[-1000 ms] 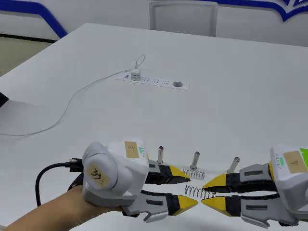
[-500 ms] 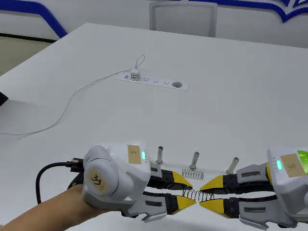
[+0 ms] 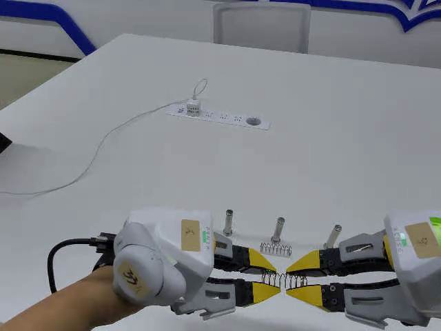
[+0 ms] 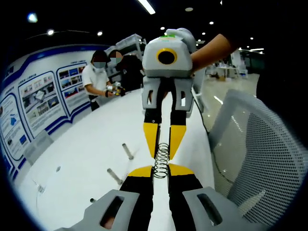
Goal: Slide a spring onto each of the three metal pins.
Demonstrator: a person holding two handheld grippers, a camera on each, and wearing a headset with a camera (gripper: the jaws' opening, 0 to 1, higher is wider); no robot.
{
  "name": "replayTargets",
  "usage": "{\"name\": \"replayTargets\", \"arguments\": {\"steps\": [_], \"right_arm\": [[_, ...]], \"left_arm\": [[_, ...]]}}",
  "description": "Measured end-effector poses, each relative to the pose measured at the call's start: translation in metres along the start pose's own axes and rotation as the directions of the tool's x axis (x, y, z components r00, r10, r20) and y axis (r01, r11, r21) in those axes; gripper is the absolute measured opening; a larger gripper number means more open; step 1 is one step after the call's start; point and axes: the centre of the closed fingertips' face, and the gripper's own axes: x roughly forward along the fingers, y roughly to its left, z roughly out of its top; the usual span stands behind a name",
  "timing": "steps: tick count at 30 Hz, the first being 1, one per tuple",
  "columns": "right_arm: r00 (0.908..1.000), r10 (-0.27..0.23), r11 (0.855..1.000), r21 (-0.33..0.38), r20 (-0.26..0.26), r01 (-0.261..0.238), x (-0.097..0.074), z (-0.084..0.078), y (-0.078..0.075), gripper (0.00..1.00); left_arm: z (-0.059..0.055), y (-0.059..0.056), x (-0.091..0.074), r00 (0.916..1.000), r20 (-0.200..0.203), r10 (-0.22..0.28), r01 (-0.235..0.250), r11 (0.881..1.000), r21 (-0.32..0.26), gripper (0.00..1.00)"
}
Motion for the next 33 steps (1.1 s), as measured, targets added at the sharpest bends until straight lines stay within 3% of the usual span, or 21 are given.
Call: {"name": "replayTargets", "arguments": {"steps": [5,9,17,23,33], "right_arm": [[1.0000,-0.003,1.000,0.017,0.006,0.003,0.000,-0.001,-0.001,0.12],[0.9993,-0.019,1.000,-0.008,-0.033,0.019,0.002,-0.009,-0.002,0.13],[0.9997,-0.013,0.998,0.056,0.022,0.012,-0.001,-0.004,-0.001,0.11],[0.9958,-0.011,0.991,0.130,0.091,-0.001,-0.009,0.006,-0.003,0.11],[0.9943,-0.006,0.992,0.127,0.107,-0.007,-0.013,0.014,-0.001,0.10]], "left_arm": [[0.001,-0.002,0.000,0.9999,0.001,-0.014,0.014,1.000,-0.005,0.09],[0.003,-0.001,-0.003,0.9999,0.001,-0.015,0.015,1.000,-0.008,0.09],[0.002,-0.002,-0.006,0.9997,-0.005,-0.026,0.026,1.000,-0.009,0.09],[0.005,-0.002,-0.005,0.9997,-0.006,-0.022,0.022,1.000,0.002,0.09],[0.005,-0.002,-0.002,0.9999,-0.008,-0.011,0.011,1.000,0.008,0.09]]}}
